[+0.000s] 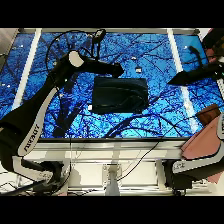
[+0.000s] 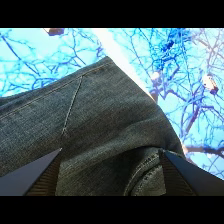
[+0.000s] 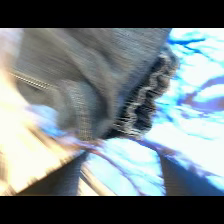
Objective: Fold the clothes and pants, and hang the long-sleeved shirts on hangers.
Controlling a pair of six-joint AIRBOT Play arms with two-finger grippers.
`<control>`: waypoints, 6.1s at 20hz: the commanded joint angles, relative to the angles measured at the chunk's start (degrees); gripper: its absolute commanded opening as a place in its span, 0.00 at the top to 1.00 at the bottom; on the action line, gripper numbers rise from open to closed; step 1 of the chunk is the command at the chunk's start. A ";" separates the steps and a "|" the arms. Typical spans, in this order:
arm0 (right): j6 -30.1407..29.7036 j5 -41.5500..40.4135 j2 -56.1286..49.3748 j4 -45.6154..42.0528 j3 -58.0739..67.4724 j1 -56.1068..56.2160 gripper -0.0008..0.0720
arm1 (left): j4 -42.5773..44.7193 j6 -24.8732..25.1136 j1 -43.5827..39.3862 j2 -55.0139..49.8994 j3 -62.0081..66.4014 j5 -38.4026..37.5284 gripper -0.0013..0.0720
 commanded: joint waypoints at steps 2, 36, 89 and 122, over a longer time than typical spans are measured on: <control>-0.63 -7.72 1.40 10.84 -15.87 -1.90 0.13 | 0.00 0.00 0.00 0.04 0.00 0.02 0.04; 19.04 -35.32 -16.85 4.98 -7.08 31.52 0.16 | 0.00 0.00 0.00 0.04 0.00 -2.19 0.04; 35.10 -1.57 19.58 -33.24 -2.25 -55.74 0.20 | 15.02 0.44 28.92 30.38 -1.49 -10.29 0.42; 43.87 -29.33 18.67 -62.36 -0.83 36.02 0.91 | 15.02 0.44 28.92 30.38 -1.49 -10.29 0.42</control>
